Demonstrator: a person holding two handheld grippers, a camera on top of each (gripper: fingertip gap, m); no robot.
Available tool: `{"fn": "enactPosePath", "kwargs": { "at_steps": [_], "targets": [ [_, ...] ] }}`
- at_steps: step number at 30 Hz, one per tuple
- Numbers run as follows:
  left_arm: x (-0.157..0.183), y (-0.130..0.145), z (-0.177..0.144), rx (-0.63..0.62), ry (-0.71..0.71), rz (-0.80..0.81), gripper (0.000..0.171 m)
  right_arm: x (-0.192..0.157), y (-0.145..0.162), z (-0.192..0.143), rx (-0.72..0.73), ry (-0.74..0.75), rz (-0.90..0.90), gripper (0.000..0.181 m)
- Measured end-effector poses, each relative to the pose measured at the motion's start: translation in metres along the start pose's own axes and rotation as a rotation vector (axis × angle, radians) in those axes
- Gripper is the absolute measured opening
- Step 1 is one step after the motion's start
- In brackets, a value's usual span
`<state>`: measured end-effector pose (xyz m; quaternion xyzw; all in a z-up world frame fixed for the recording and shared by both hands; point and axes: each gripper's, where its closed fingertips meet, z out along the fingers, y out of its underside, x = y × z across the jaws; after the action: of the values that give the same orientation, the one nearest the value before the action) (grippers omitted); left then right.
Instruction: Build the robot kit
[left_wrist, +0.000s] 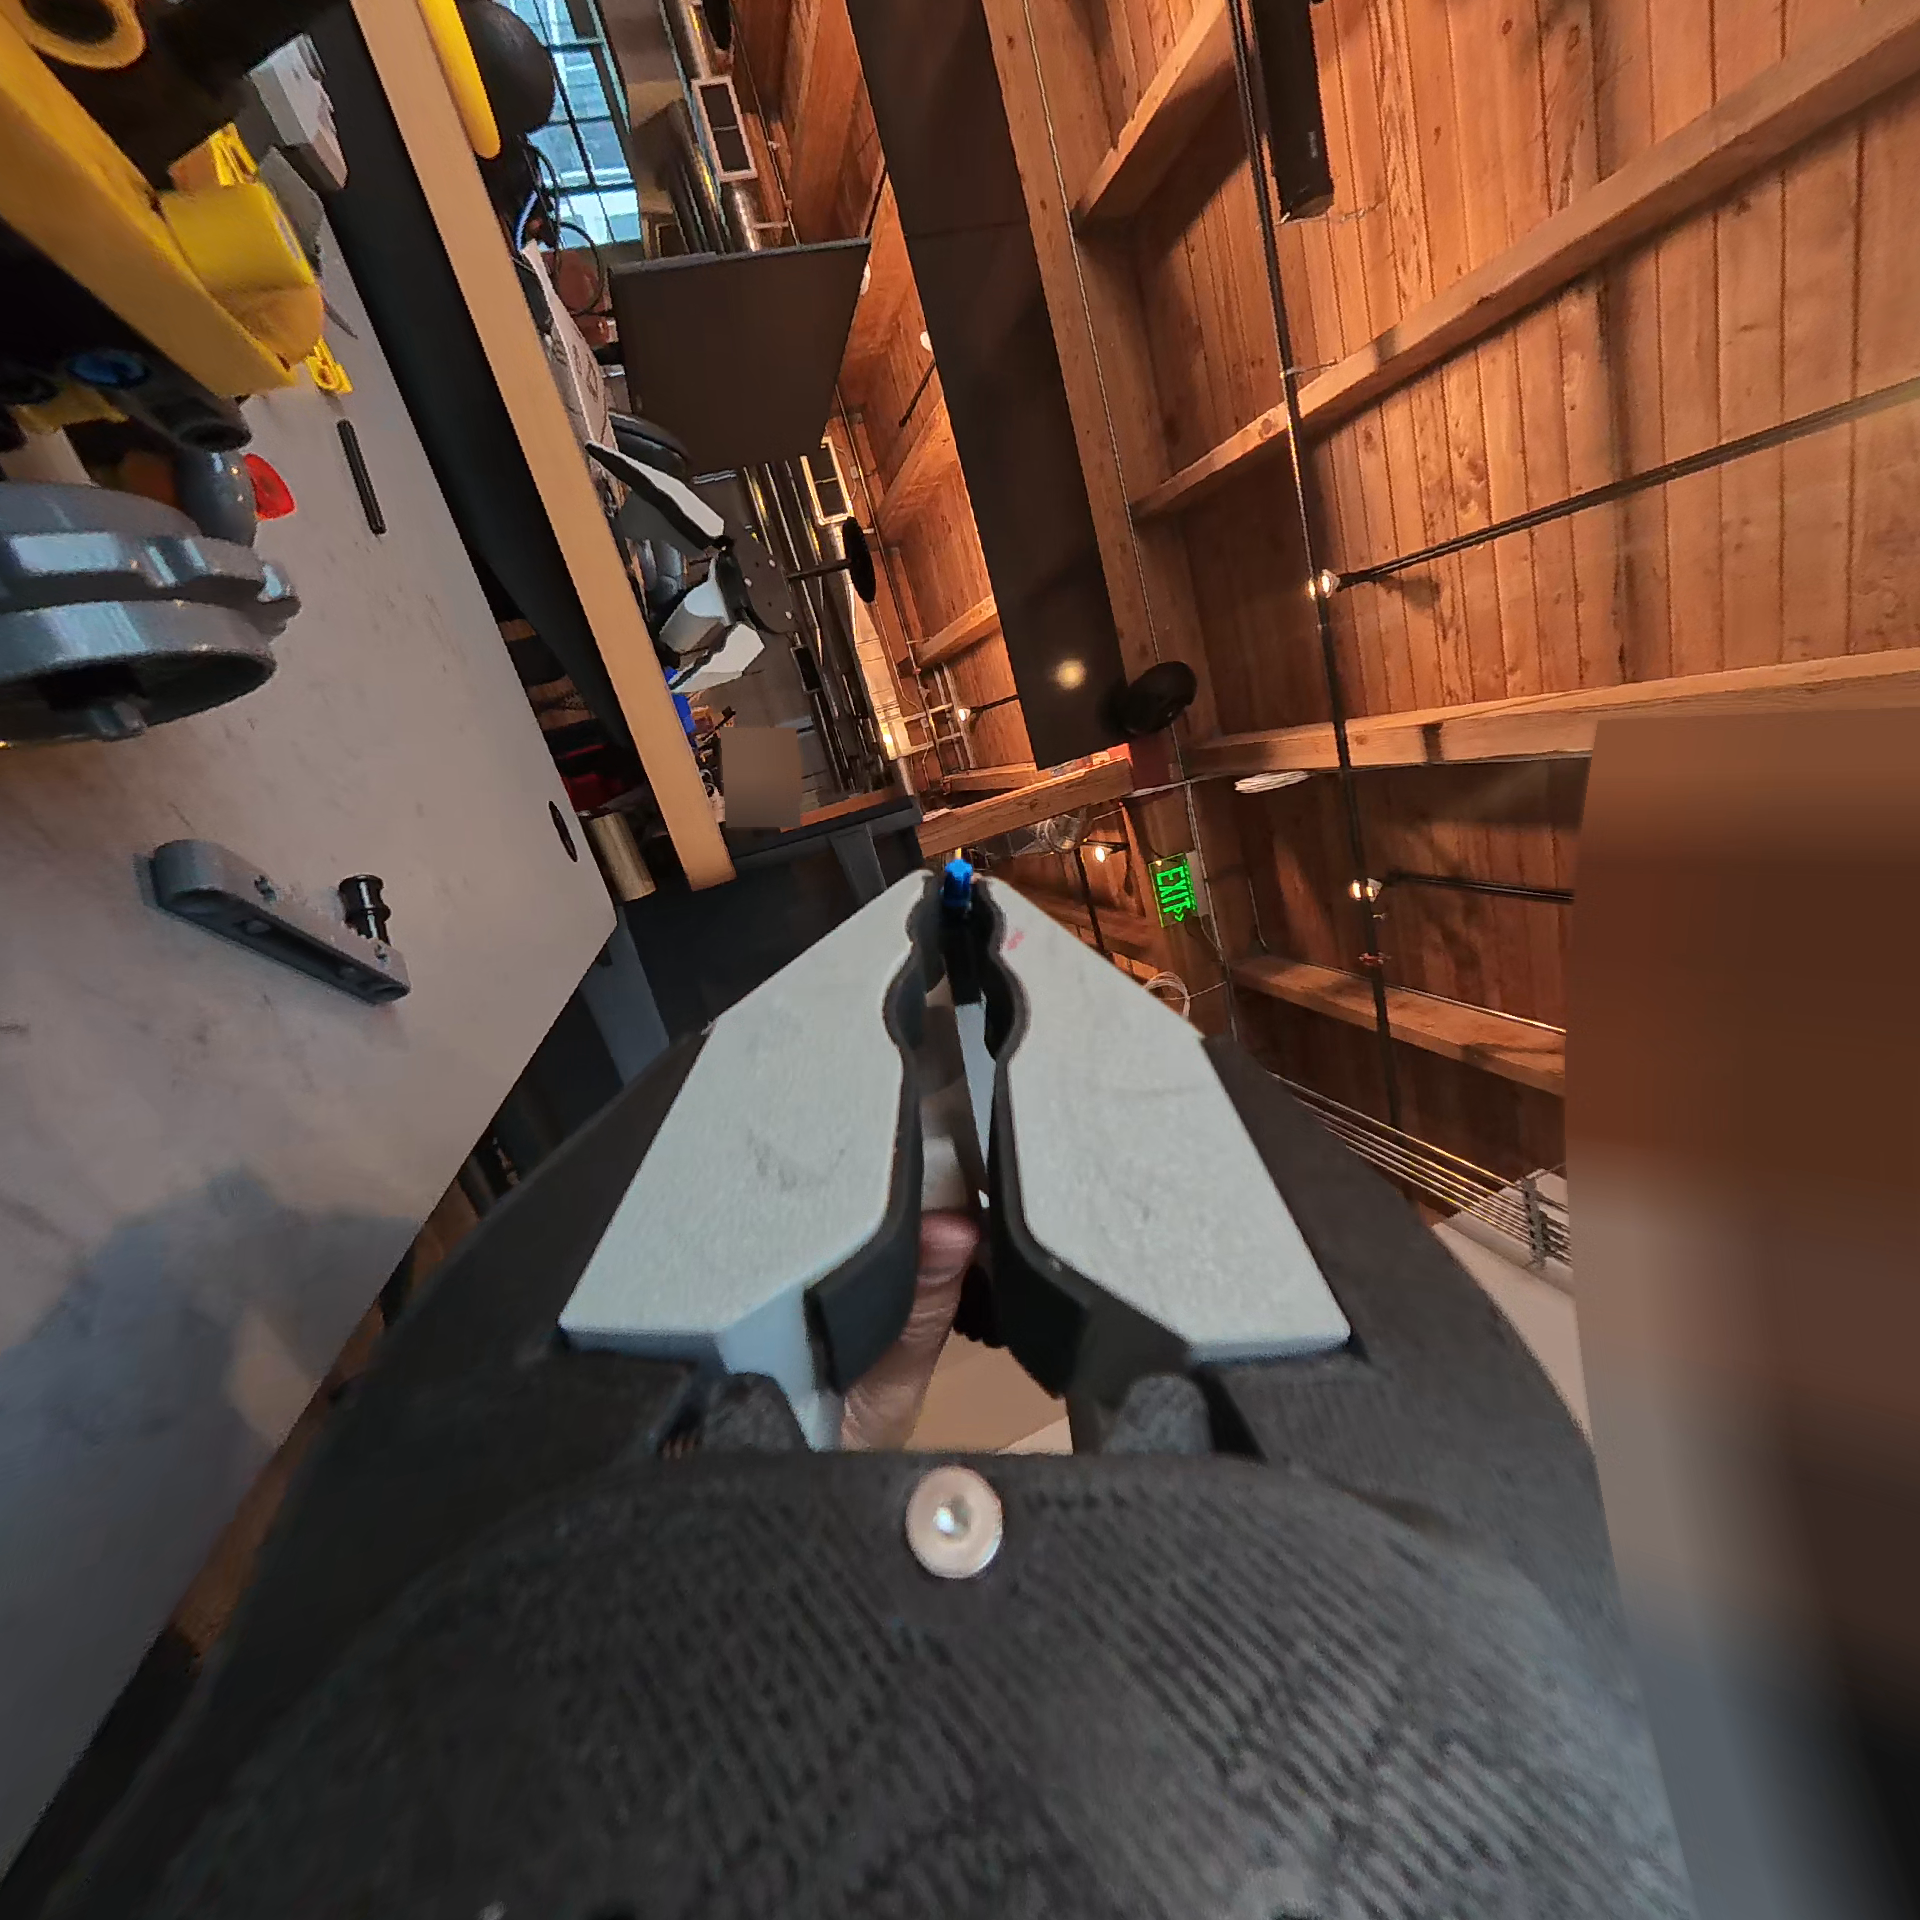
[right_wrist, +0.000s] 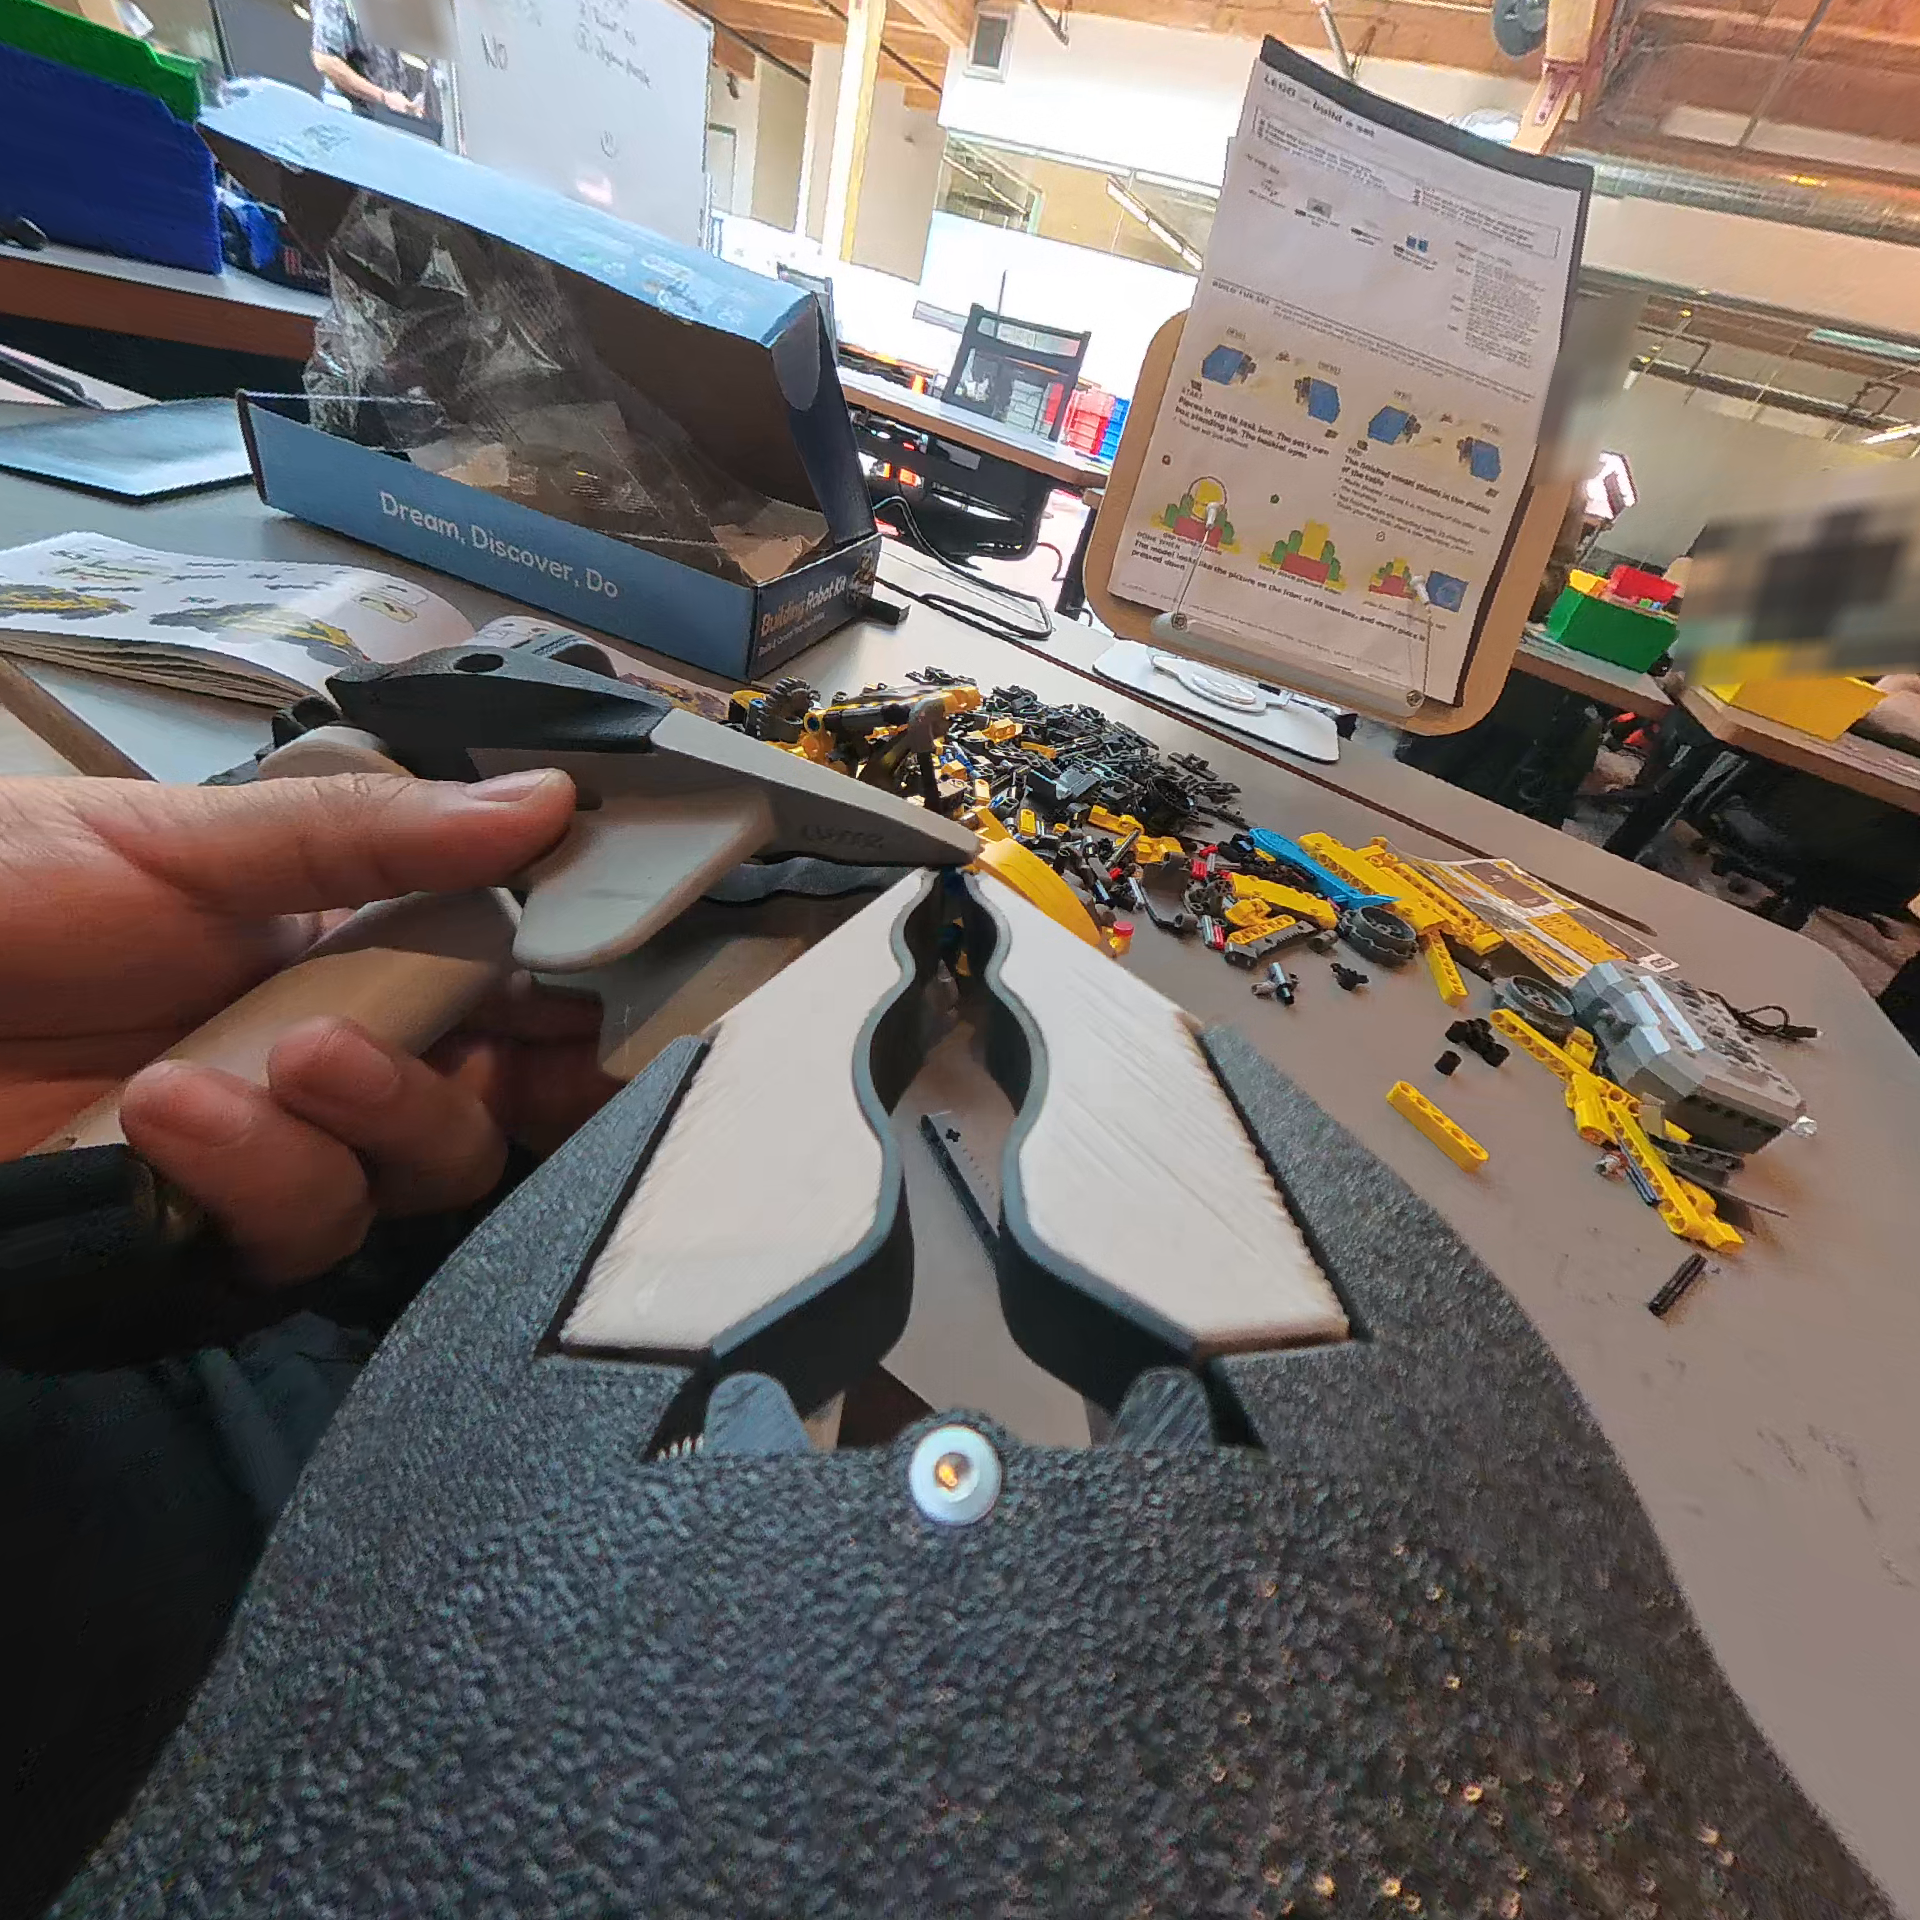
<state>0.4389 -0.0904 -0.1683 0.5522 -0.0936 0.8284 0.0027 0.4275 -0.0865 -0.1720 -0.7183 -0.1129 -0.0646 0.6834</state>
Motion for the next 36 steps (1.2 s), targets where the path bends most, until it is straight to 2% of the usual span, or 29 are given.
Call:
{"fn": "enactPosePath", "kwargs": {
  "at_steps": [6,11,16,25,30,33,34,36],
  "targets": [
    [-0.001,-0.004,-0.002,0.003,0.002,0.013,0.004,0.002,0.004,0.000,-0.008,-0.011,0.018,0.002],
    [-0.007,-0.005,-0.004,-0.020,-0.052,0.072,0.003,0.000,0.009,0.002,-0.023,-0.029,0.022,0.002],
    [-0.016,-0.004,-0.006,-0.077,-0.163,0.208,0.002,0.000,0.018,0.006,-0.077,-0.023,-0.014,0.004],
    [-0.031,0.001,-0.005,-0.222,-0.390,0.542,0.003,0.002,0.034,0.008,-0.190,-0.008,-0.124,0.004],
    [-0.038,0.007,-0.002,-0.337,-0.477,0.743,0.003,0.005,0.043,0.003,-0.211,-0.040,-0.064,0.004],
    [-0.033,0.012,0.003,-0.437,-0.451,0.881,0.007,0.010,0.051,-0.004,-0.210,-0.068,0.019,0.004],
    [-0.030,0.013,0.004,-0.486,-0.436,0.945,0.008,0.014,0.056,-0.008,-0.213,-0.074,0.059,0.004],
    [-0.037,0.023,0.000,-0.694,-0.446,1.040,0.012,0.022,0.068,-0.018,-0.226,-0.099,0.149,0.004]
  ]
}}
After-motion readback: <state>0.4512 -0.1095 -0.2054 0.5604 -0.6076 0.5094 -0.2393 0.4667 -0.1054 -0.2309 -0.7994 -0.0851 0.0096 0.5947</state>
